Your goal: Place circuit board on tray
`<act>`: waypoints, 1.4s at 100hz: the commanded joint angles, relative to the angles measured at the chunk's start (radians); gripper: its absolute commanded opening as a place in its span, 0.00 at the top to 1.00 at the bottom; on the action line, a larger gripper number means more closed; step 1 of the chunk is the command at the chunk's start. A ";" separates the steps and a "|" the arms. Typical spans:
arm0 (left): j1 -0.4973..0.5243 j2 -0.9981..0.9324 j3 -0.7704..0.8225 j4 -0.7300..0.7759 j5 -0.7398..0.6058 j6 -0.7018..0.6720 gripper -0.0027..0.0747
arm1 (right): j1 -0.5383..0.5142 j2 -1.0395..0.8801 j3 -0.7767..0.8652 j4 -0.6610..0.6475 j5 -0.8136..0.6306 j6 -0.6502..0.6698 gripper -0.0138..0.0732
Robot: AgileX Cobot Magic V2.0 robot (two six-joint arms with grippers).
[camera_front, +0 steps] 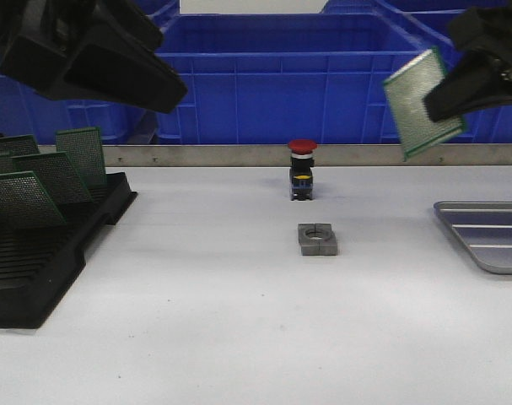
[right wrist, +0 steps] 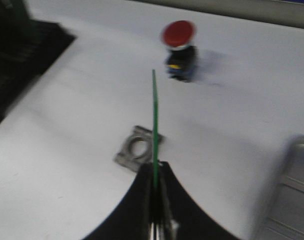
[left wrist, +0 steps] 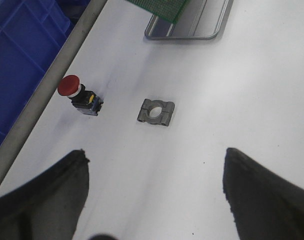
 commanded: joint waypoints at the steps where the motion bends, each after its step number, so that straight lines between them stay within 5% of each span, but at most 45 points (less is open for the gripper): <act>1: 0.003 -0.032 -0.028 -0.049 -0.016 -0.010 0.29 | -0.094 0.006 -0.032 0.041 -0.029 0.016 0.98; 17: 0.003 -0.032 -0.028 -0.049 -0.016 -0.010 0.29 | -0.214 0.102 -0.032 0.042 -0.053 0.013 0.98; 40: 0.003 -0.032 -0.028 -0.049 -0.014 -0.010 0.29 | -0.244 0.221 -0.045 0.038 -0.092 -0.002 0.93; 47: 0.003 -0.032 -0.028 -0.049 -0.014 -0.010 0.29 | -0.244 0.231 -0.054 0.030 -0.104 -0.002 0.76; 65: 0.003 -0.032 -0.028 -0.049 -0.016 -0.010 0.29 | -0.244 0.206 -0.063 0.021 -0.123 -0.002 0.13; 96: 0.038 -0.039 -0.028 0.011 -0.016 -0.010 0.29 | -0.244 0.105 -0.063 -0.031 -0.089 -0.002 0.19; 140: 0.208 -0.070 -0.026 0.439 0.091 -0.048 0.29 | -0.243 -0.022 -0.063 -0.026 -0.017 -0.002 0.19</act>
